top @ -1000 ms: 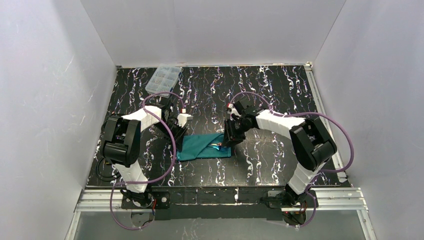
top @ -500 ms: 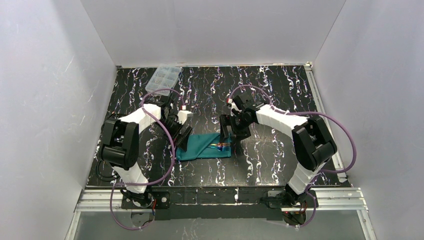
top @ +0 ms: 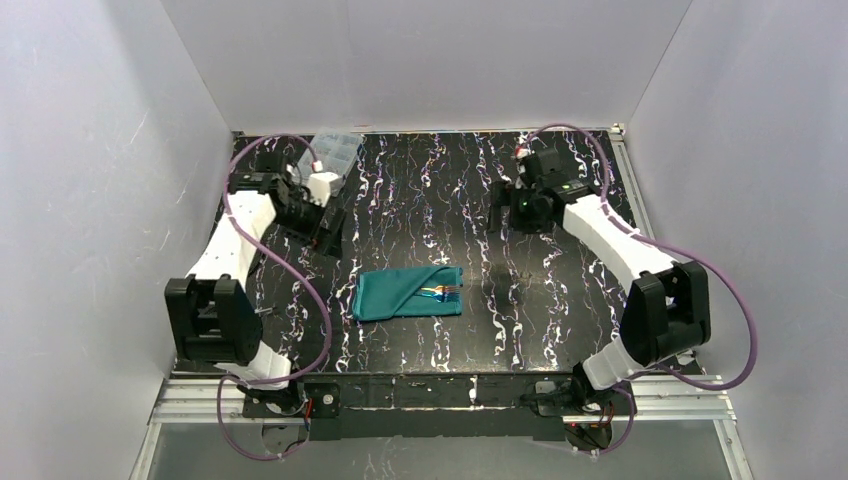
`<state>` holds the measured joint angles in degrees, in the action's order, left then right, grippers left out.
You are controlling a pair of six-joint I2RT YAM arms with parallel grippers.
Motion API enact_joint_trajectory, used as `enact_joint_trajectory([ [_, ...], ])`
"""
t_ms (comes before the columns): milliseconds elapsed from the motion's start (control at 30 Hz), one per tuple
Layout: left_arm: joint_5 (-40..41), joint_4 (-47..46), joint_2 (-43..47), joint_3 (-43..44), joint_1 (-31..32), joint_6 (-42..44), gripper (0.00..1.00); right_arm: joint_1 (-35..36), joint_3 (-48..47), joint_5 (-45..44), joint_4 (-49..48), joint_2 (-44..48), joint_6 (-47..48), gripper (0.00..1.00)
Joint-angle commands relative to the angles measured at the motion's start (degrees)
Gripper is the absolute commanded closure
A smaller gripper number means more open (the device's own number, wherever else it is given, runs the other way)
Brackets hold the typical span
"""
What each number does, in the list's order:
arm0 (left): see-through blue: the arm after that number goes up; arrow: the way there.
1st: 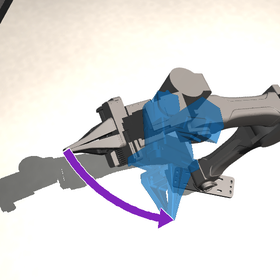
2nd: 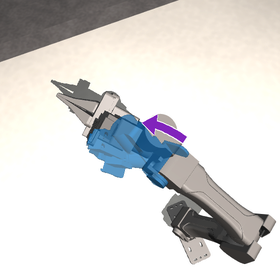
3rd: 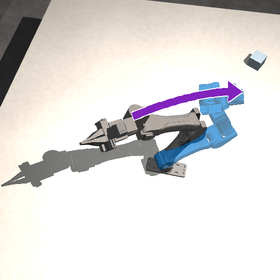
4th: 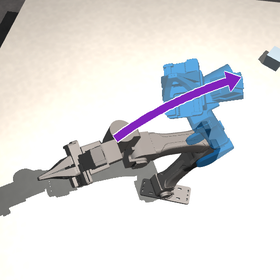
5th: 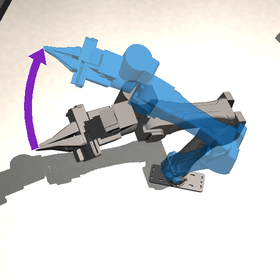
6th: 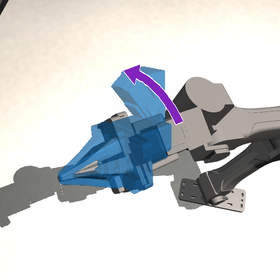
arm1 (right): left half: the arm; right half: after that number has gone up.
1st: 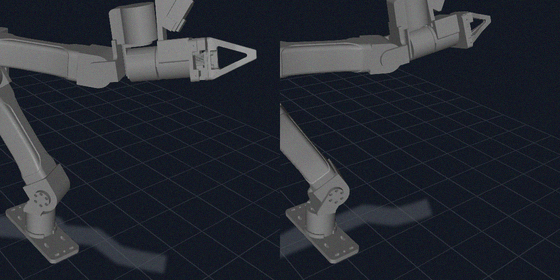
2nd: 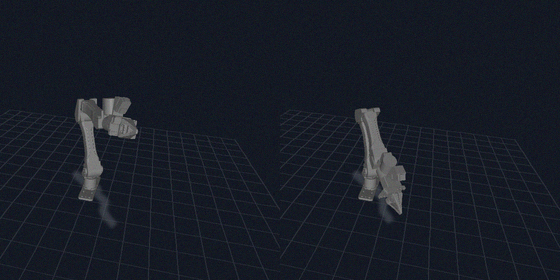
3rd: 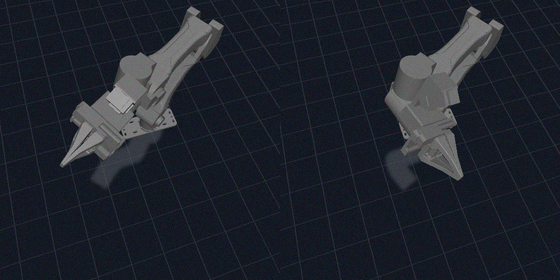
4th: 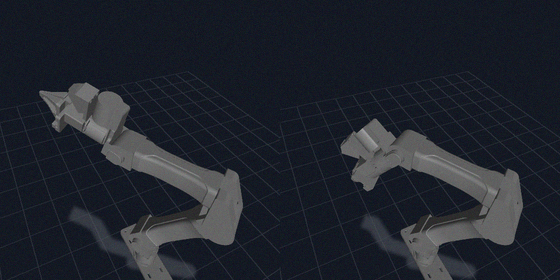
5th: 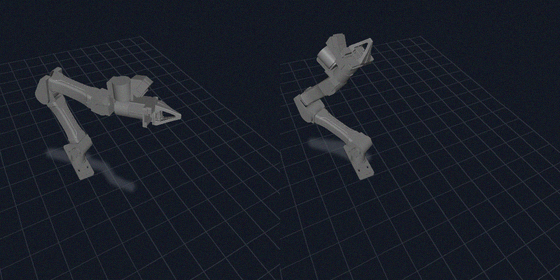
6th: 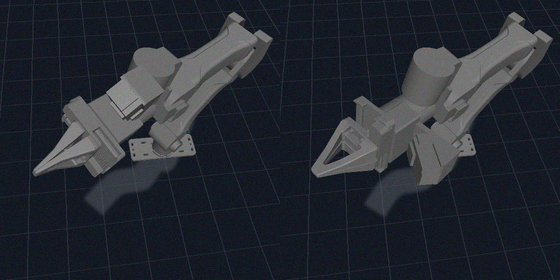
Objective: Fold the napkin into a case and place the utensils inside
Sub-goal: Reset both arms
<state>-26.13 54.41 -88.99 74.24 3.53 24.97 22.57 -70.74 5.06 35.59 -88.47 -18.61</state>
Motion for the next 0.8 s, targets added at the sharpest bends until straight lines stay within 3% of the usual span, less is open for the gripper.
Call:
enact_joint_trajectory([
  [0,-0.6,4.5,2.9,3.9,-6.3,1.7,0.01,-6.1,2.6,-16.3,-5.7,2.6,-1.1,0.01],
  [67,-3.5,2.6,2.8,3.9,-9.6,-0.6,0.01,-8.9,8.9,-20.8,-13.3,4.4,-1.1,0.01],
  [167,-1.4,-9.1,4.8,-2.4,-11.7,-9.8,0.01,-9.9,22.1,-26.8,-32.1,8.5,3.2,0.01],
  [233,0.0,-25.7,9.5,-12.2,-12.0,-14.8,0.02,-10.2,28.3,-30.8,-42.4,9.7,3.3,0.01],
  [367,-4.6,-51.1,15.4,-32.0,-12.0,-17.6,0.01,-10.5,33.3,-37.1,-49.1,9.2,3.3,0.01],
  [500,-7.1,-72.5,16.8,-45.0,-12.0,-18.8,0.01,-11.1,39.2,-41.3,-59.3,8.5,5.4,0.01],
  [767,-5.8,-84.5,11.3,-48.4,-12.0,-19.6,0.01,-12.0,45.6,-39.3,-80.8,7.9,9.3,0.01],
])
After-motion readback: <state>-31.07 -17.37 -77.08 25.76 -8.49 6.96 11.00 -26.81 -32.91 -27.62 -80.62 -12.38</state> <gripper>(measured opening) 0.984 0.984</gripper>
